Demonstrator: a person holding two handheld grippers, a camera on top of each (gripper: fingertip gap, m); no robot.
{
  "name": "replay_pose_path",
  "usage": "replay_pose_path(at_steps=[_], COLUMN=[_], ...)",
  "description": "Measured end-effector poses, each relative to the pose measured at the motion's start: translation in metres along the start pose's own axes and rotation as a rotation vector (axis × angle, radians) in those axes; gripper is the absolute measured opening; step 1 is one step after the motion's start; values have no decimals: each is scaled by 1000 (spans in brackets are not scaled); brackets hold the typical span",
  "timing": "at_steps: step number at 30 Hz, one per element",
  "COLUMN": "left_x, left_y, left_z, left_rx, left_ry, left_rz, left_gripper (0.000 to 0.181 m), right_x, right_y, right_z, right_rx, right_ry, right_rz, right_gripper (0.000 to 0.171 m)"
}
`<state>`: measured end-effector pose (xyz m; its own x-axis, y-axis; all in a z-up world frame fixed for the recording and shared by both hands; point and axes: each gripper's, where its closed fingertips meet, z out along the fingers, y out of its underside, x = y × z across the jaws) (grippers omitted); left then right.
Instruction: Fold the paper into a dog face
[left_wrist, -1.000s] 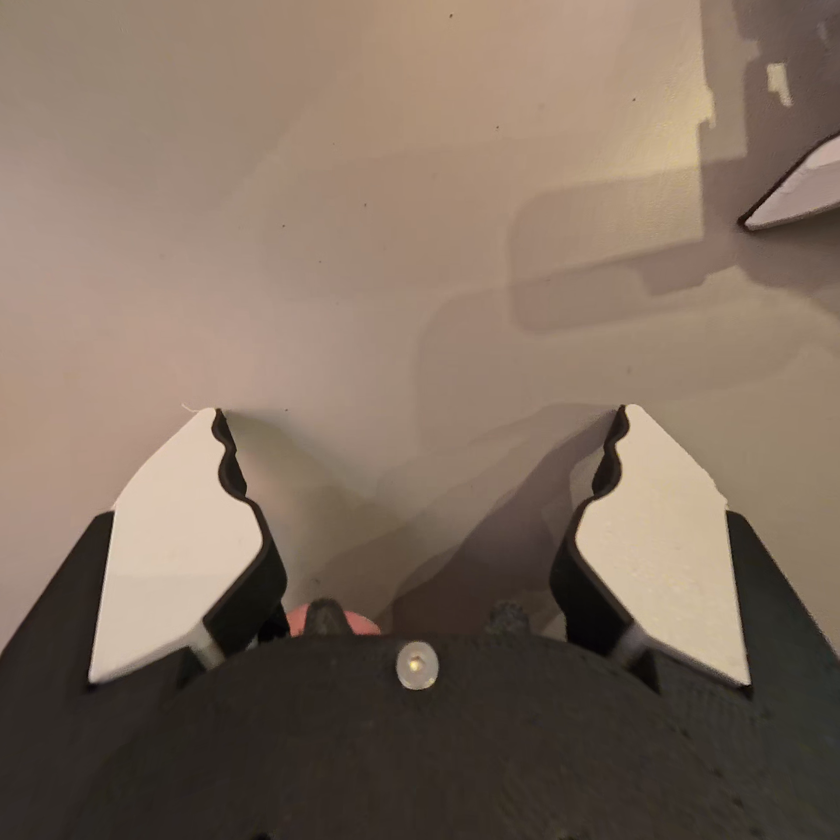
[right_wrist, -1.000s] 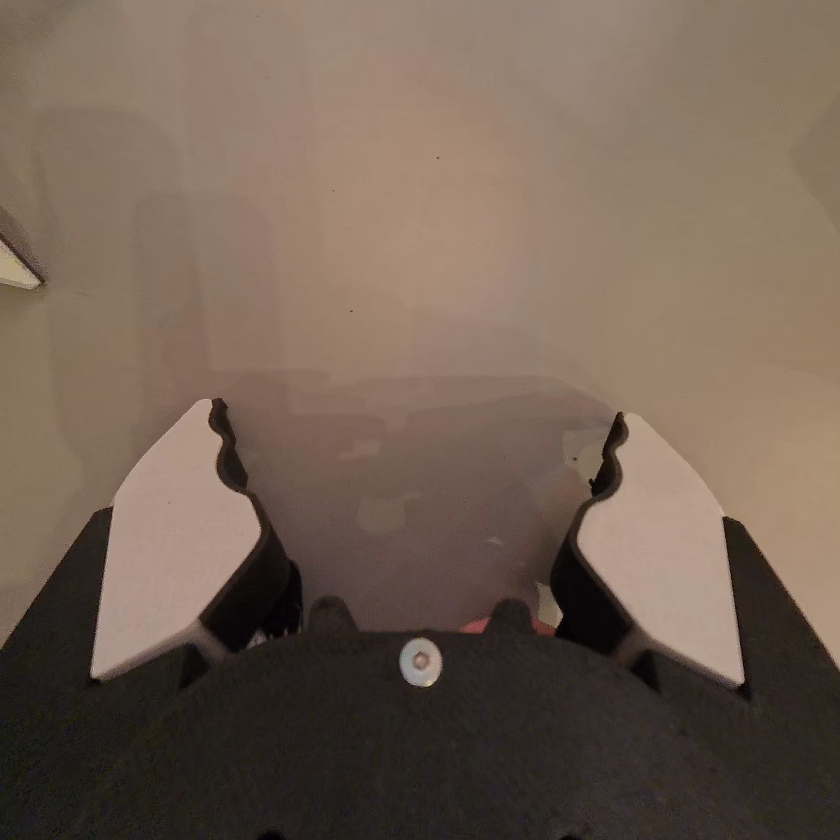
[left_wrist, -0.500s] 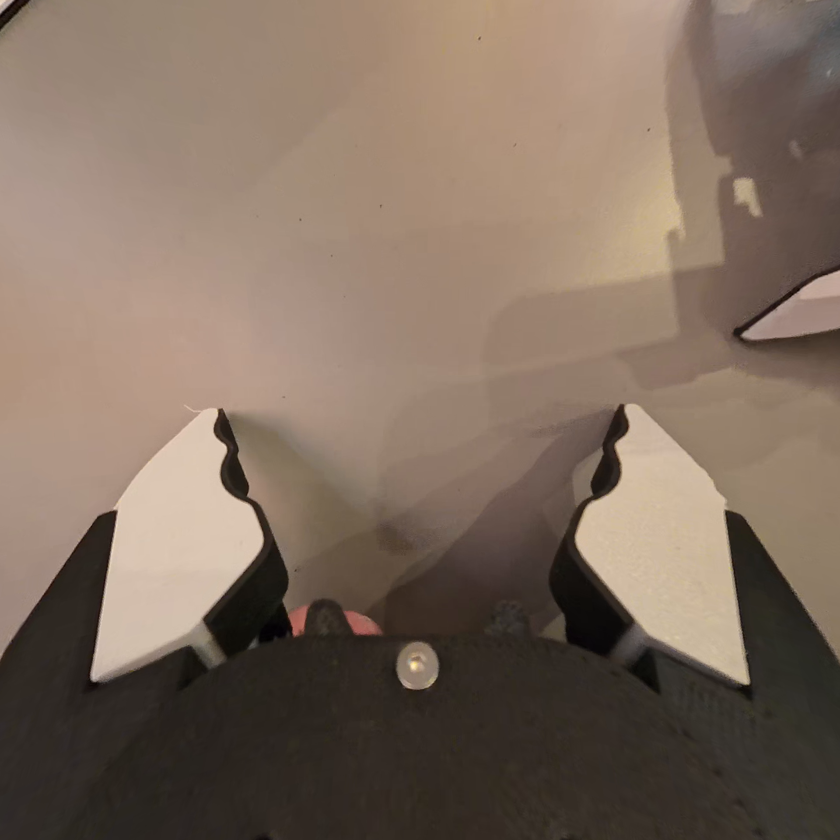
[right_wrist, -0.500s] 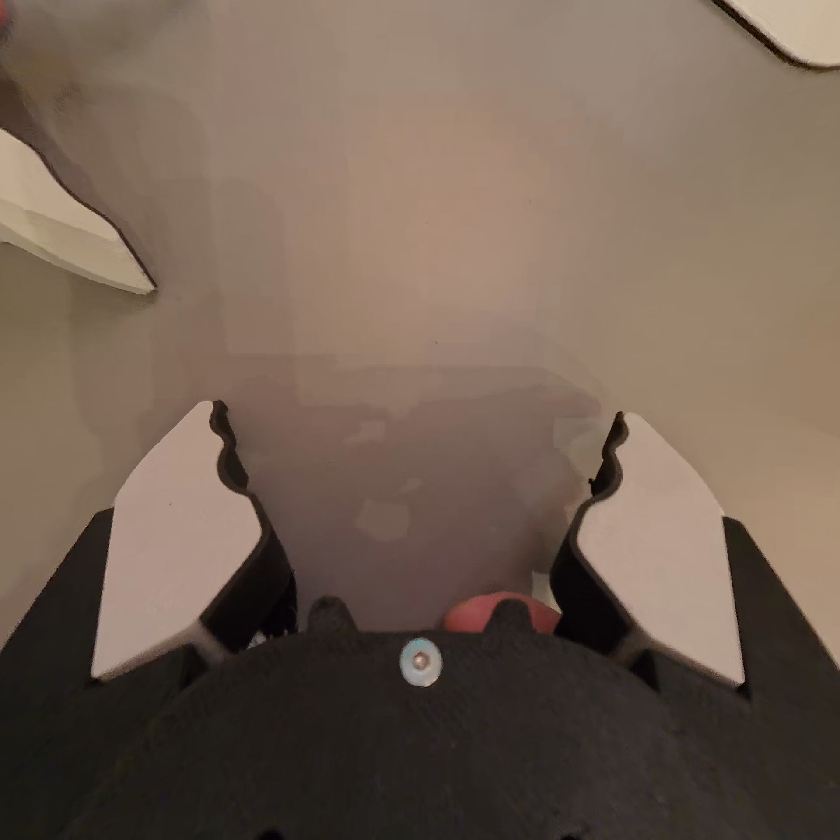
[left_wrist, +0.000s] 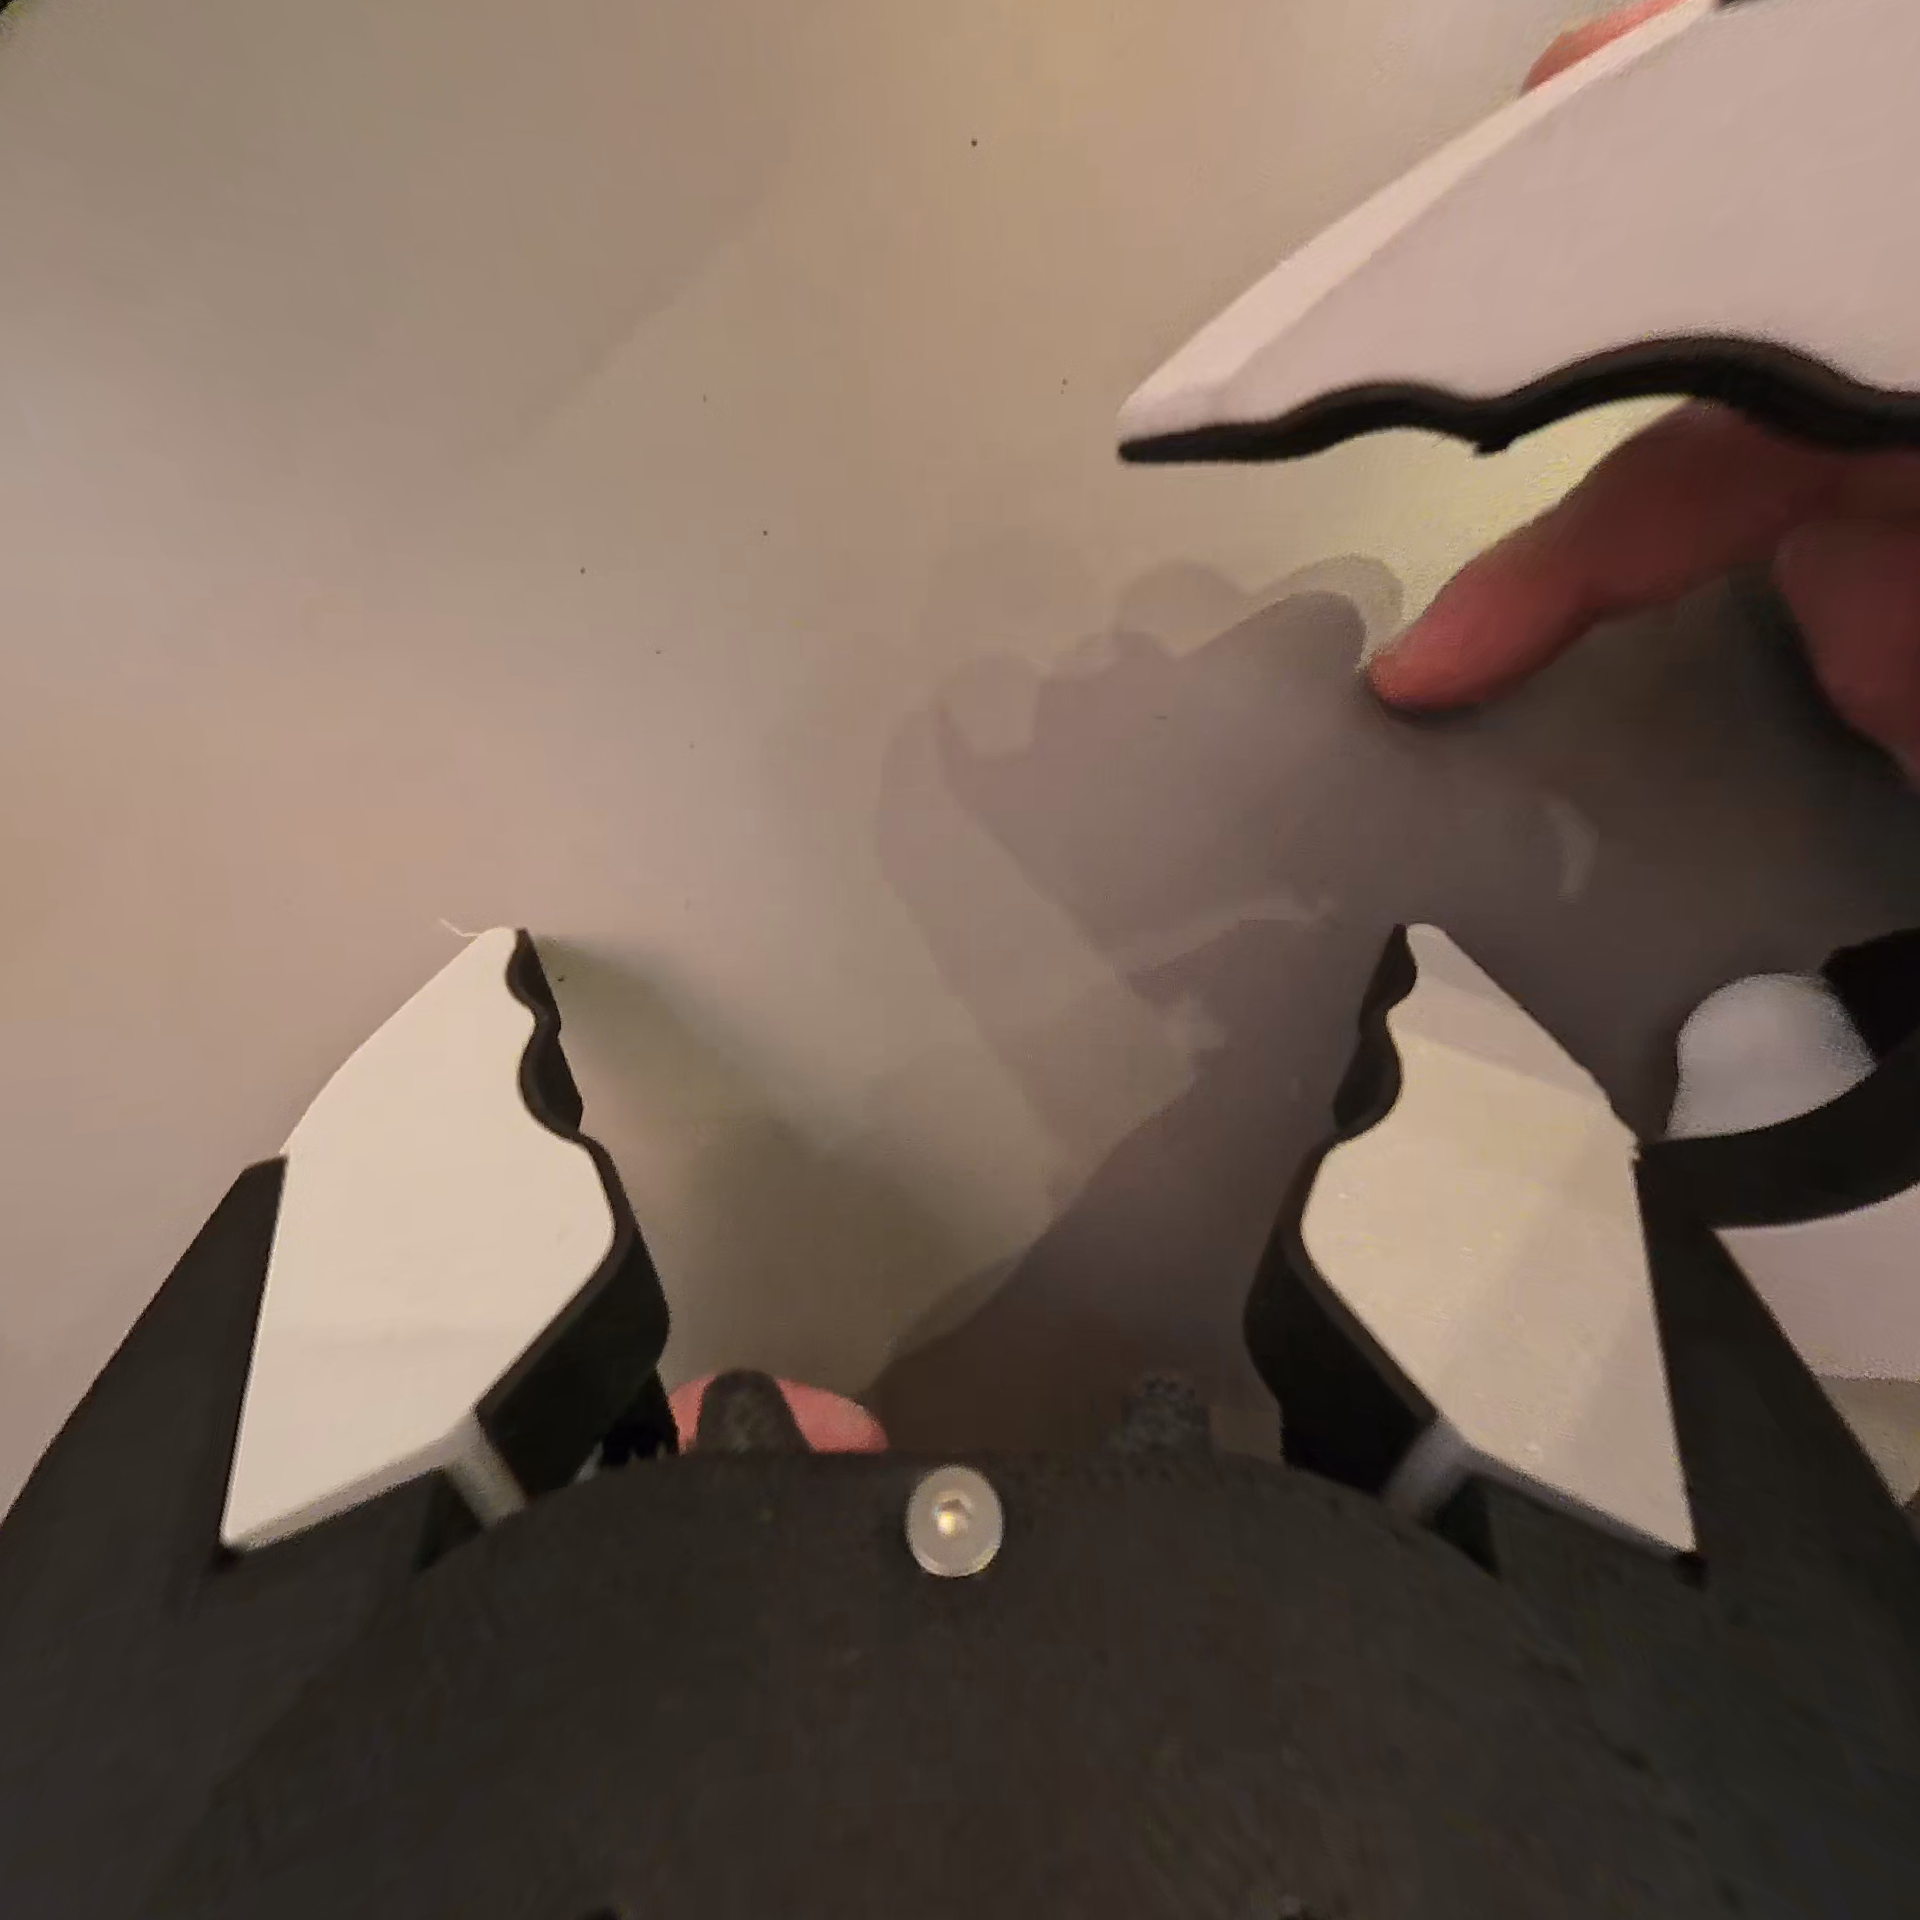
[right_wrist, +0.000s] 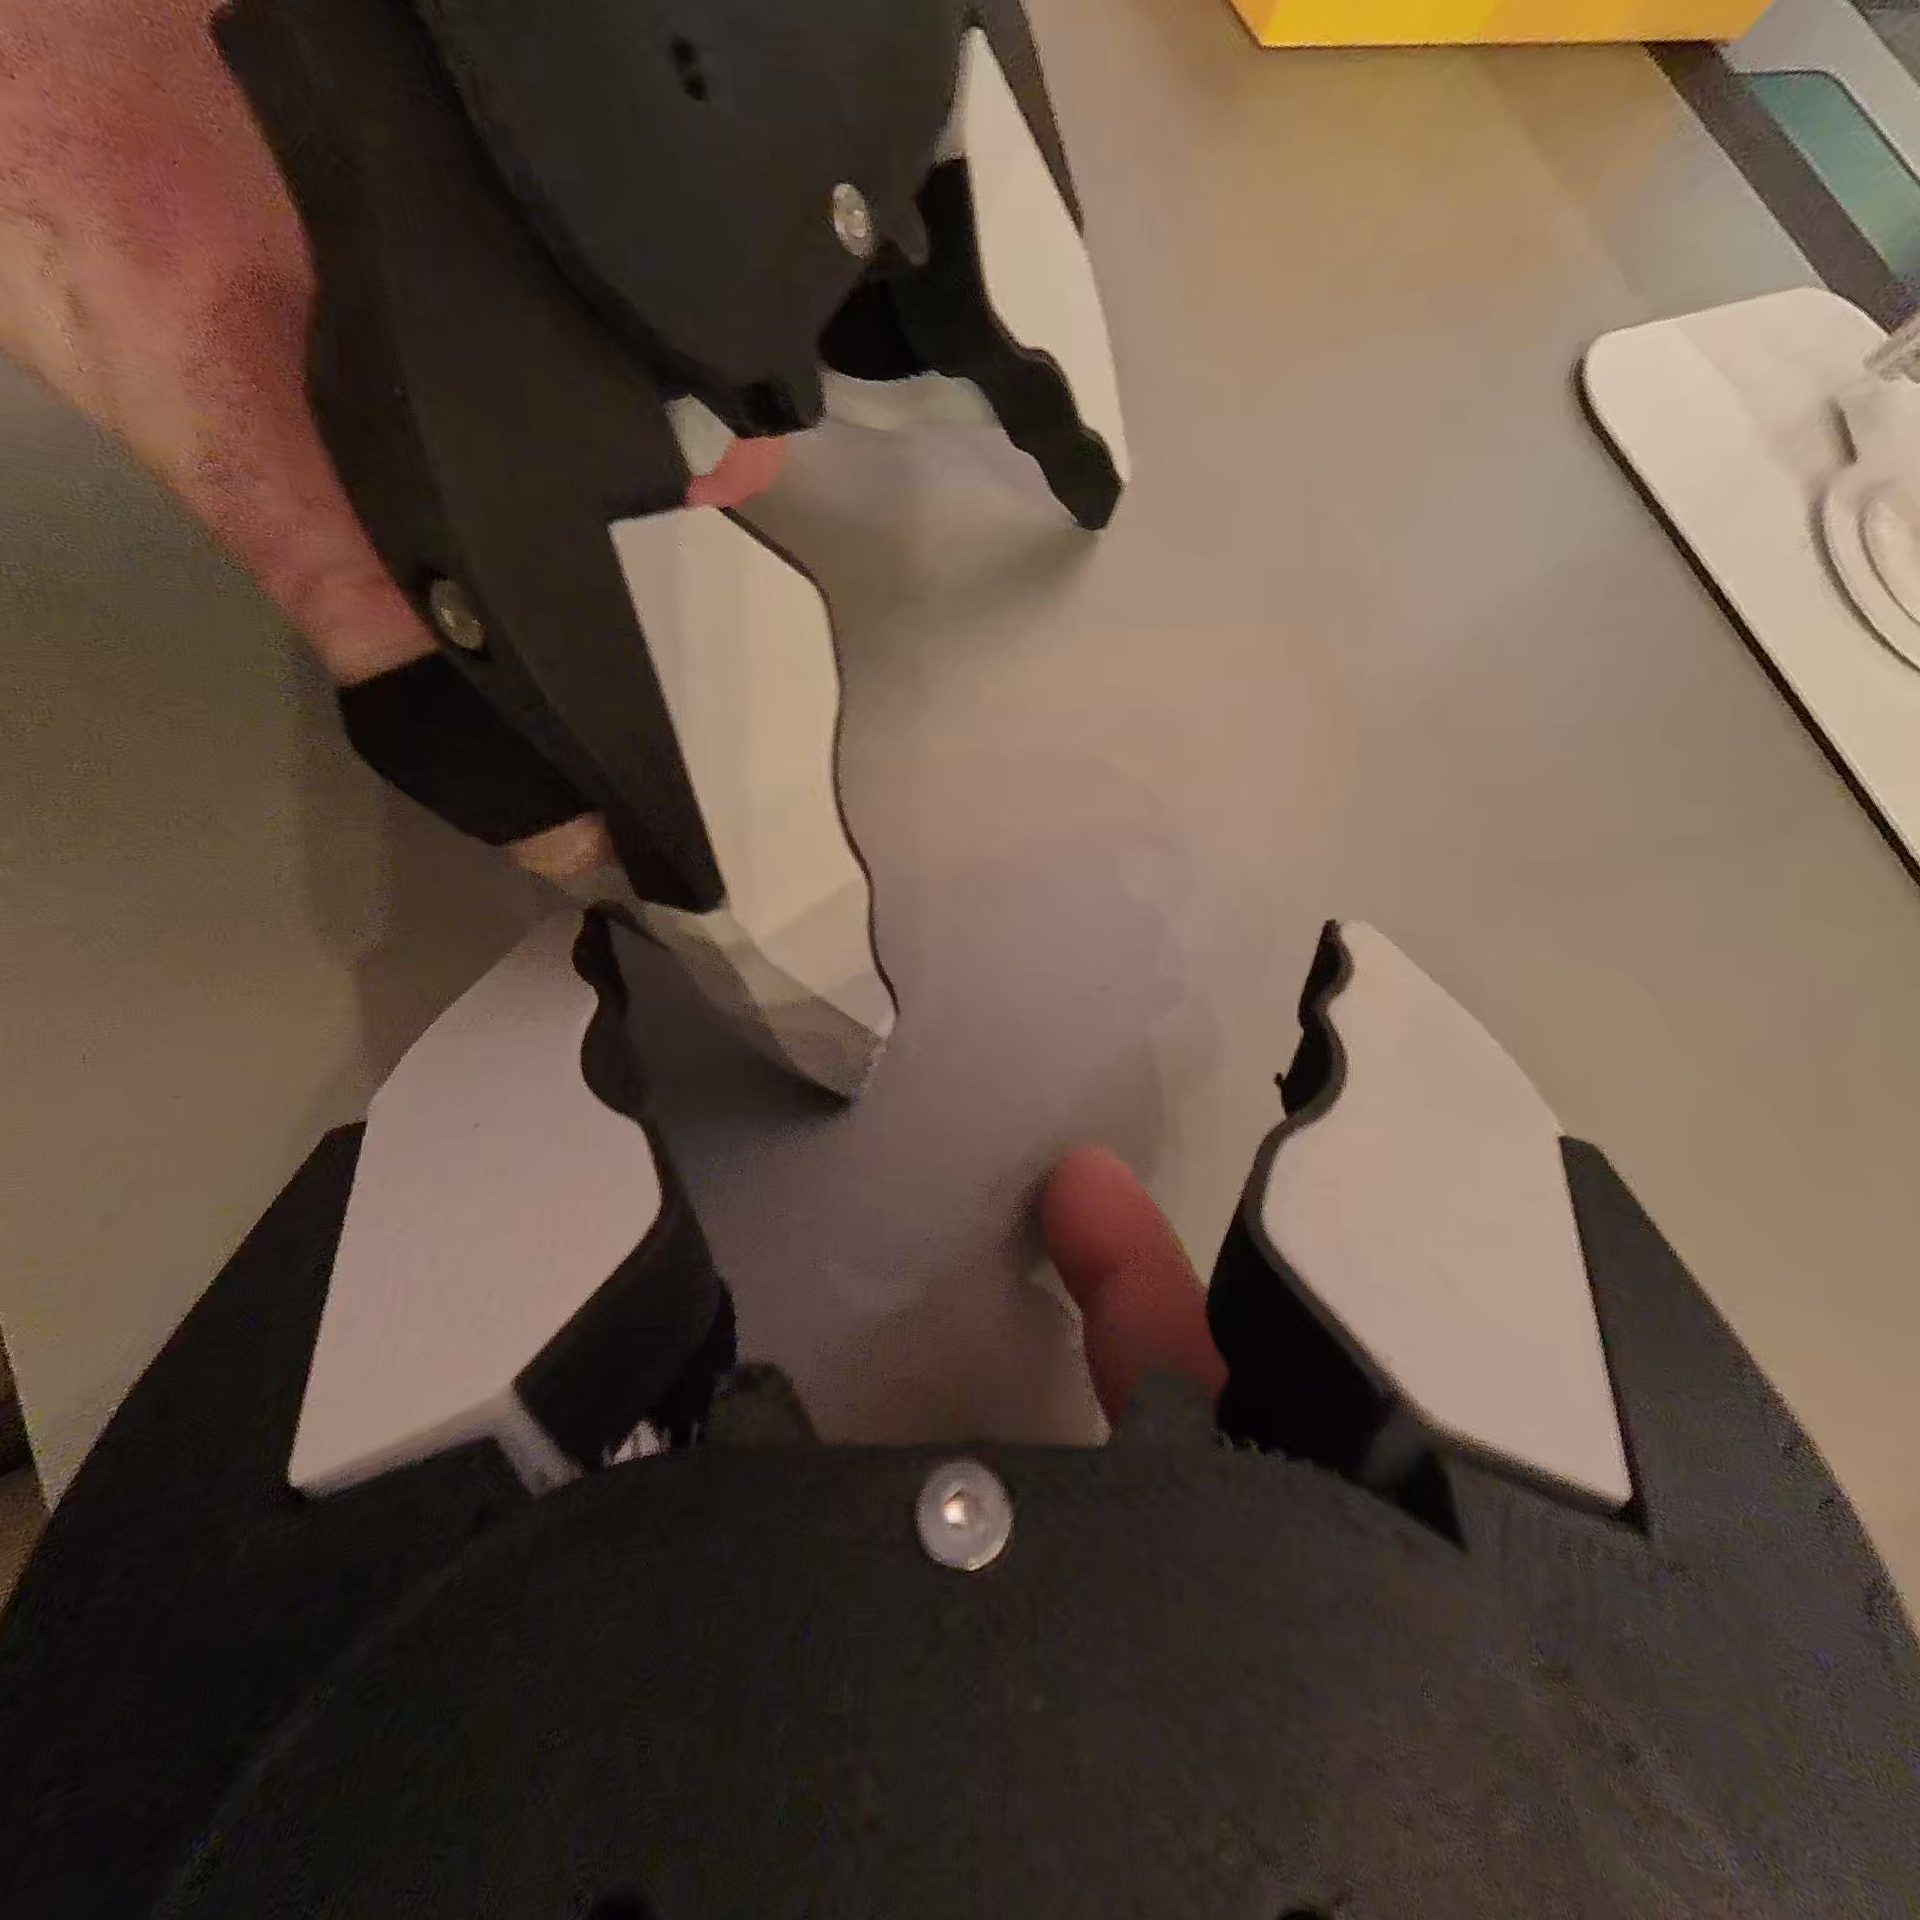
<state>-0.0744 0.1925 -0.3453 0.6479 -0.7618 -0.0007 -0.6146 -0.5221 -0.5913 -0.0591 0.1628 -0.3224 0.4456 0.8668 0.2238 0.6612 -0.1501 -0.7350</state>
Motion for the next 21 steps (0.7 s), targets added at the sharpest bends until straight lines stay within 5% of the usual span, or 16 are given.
replay_pose_path(at_steps=[11,14,21], left_x=[13,16,20], left_y=[-5,-6,-6], left_z=[1,2,1], left_rx=[4,8,4], left_ry=[26,24,28], left_rz=[37,45,97], left_gripper=[134,133,141], right_x=[-17,-27,-30], right_y=[-13,-14,-14], right_z=[5,5,6], right_rx=[36,36,31], right_ry=[-44,-89,-113], right_rz=[-42,-75,-76], right_gripper=[117,99,105])
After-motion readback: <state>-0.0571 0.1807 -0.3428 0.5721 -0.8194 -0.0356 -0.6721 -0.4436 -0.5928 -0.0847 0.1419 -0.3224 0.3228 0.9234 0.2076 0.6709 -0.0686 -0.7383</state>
